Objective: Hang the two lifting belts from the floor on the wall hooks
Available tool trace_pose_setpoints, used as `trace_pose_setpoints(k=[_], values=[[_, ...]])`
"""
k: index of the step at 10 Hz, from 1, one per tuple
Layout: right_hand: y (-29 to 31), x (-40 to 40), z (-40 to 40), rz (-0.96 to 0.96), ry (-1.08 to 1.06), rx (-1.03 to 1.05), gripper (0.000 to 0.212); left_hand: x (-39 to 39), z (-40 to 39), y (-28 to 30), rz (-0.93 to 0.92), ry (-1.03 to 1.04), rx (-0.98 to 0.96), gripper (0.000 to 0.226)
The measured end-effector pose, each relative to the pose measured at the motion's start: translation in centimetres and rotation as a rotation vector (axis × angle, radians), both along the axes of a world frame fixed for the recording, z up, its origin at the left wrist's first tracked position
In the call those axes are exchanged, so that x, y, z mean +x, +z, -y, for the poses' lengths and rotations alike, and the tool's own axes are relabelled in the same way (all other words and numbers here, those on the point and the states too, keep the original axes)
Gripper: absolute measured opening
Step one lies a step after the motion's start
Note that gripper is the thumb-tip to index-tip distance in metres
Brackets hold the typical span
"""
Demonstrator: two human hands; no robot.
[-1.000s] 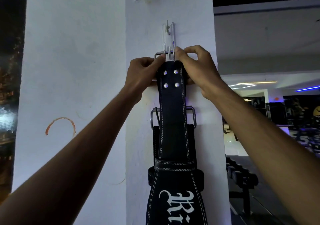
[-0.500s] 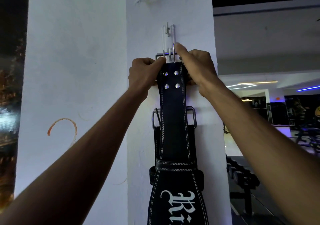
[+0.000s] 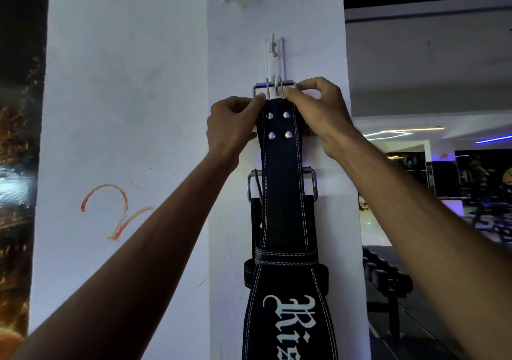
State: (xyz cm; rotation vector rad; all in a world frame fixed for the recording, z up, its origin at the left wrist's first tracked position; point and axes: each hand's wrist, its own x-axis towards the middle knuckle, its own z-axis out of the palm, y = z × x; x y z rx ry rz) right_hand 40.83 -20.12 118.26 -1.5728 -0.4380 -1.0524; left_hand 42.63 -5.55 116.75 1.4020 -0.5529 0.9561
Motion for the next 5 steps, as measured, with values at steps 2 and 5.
trace_pose_setpoints(k=[2, 5], values=[[-5.7, -1.0, 0.3, 0.163, -0.034, -0.091, 0.046, -0.8, -1.4, -5.5, -0.011, -0.031, 0.045, 0.024], [-9.0, -3.4, -0.3, 0.117, -0.226, -0.152, 0.042, -3.7, -2.9, -8.7, 0.015, 0.071, 0.22, 0.013]])
